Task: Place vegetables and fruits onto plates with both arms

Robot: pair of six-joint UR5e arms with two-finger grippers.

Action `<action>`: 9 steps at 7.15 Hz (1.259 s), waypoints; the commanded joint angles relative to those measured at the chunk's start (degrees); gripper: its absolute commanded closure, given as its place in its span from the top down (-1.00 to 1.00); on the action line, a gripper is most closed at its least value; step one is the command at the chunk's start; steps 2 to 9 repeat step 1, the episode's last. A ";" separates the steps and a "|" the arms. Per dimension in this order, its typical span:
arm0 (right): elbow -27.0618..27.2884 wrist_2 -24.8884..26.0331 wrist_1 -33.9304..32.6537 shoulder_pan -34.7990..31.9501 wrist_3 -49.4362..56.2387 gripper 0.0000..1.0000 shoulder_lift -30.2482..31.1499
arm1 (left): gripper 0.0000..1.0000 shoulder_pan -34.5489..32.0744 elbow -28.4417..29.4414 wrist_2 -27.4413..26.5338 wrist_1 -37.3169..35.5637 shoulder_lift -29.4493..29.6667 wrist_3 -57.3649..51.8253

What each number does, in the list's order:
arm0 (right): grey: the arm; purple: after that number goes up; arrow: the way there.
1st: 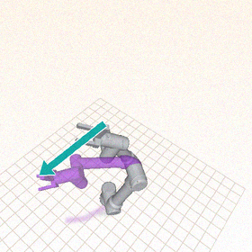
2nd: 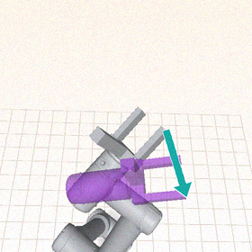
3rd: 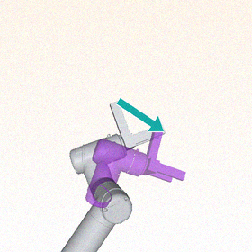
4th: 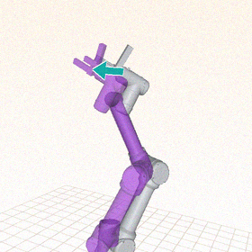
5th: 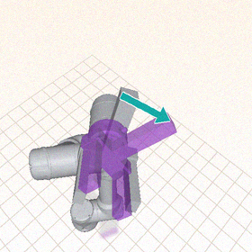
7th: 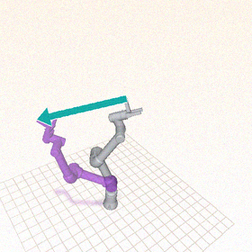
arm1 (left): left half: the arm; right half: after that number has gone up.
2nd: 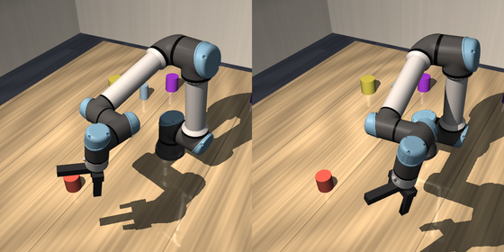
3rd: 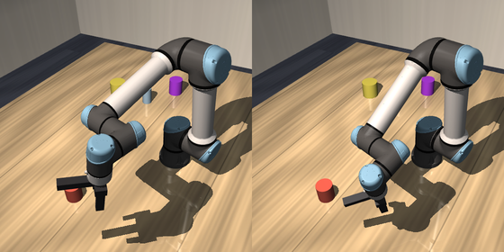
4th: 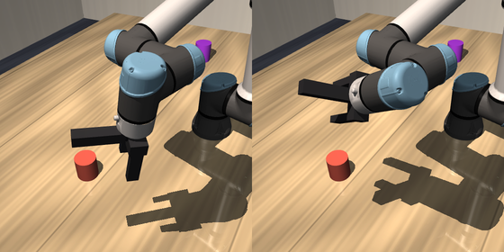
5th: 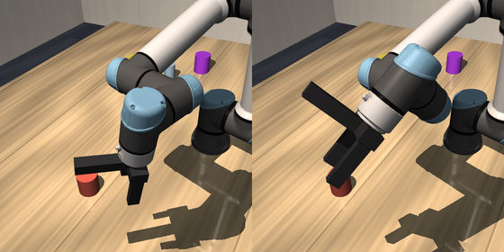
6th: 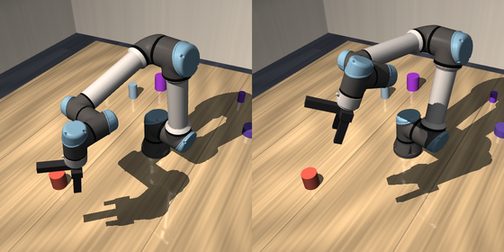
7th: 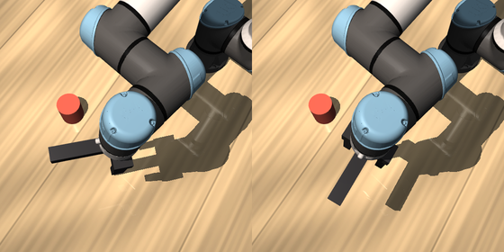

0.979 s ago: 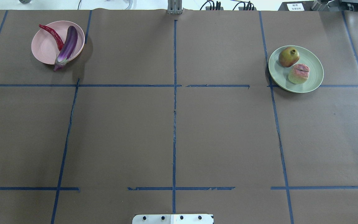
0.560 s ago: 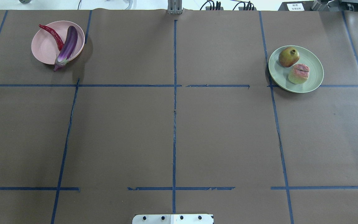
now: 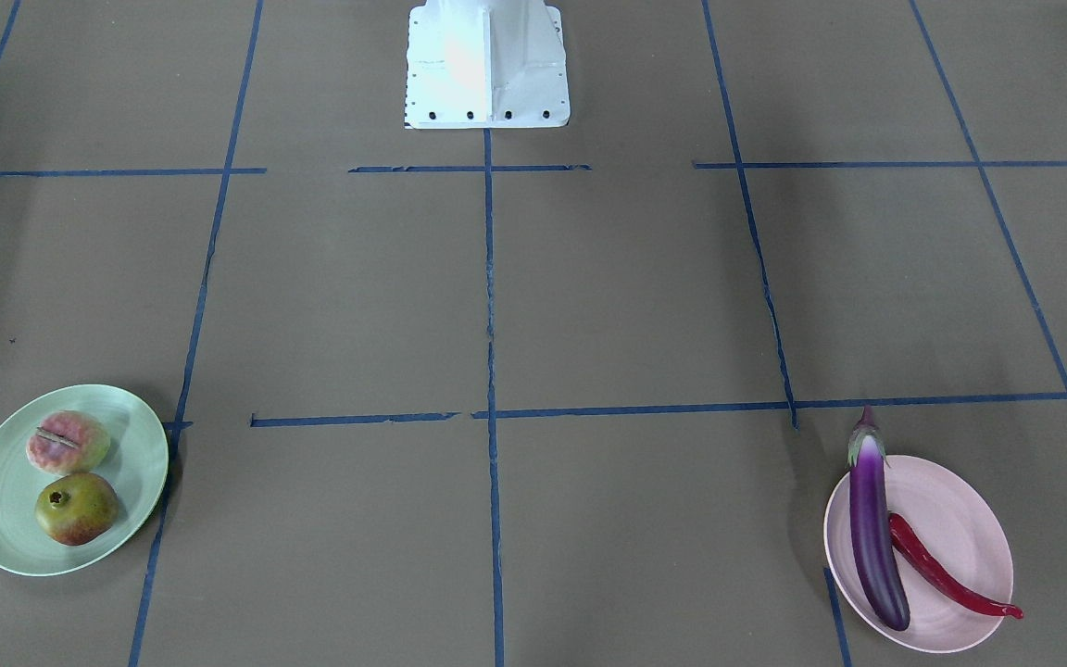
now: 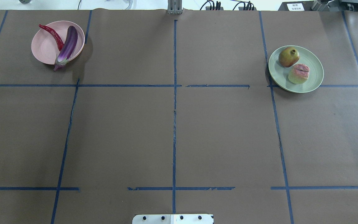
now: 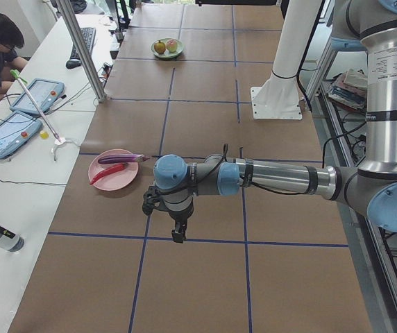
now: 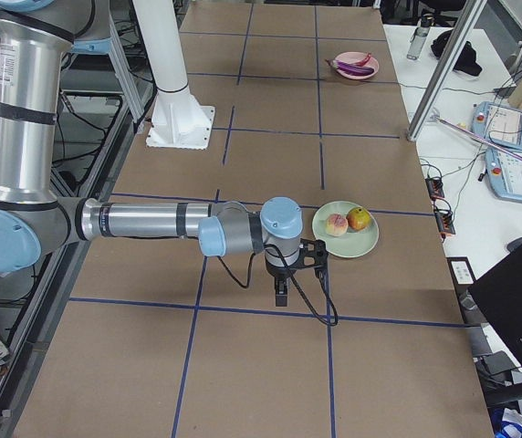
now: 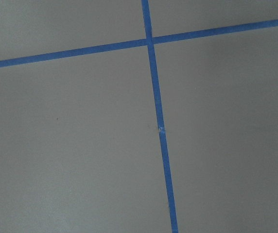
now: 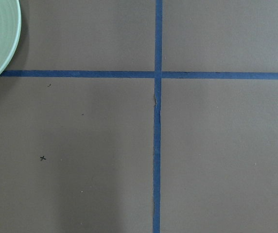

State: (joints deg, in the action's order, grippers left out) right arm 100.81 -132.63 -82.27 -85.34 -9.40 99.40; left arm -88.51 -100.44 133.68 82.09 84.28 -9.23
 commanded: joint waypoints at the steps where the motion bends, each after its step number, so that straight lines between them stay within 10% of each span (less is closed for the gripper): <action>1: 0.00 0.00 0.00 0.00 0.00 1.00 0.00 | 1.00 0.00 -0.02 0.00 0.00 0.00 0.00; 9: 0.00 0.00 0.00 0.00 0.00 1.00 0.00 | 1.00 0.00 -0.02 0.00 0.00 0.00 0.00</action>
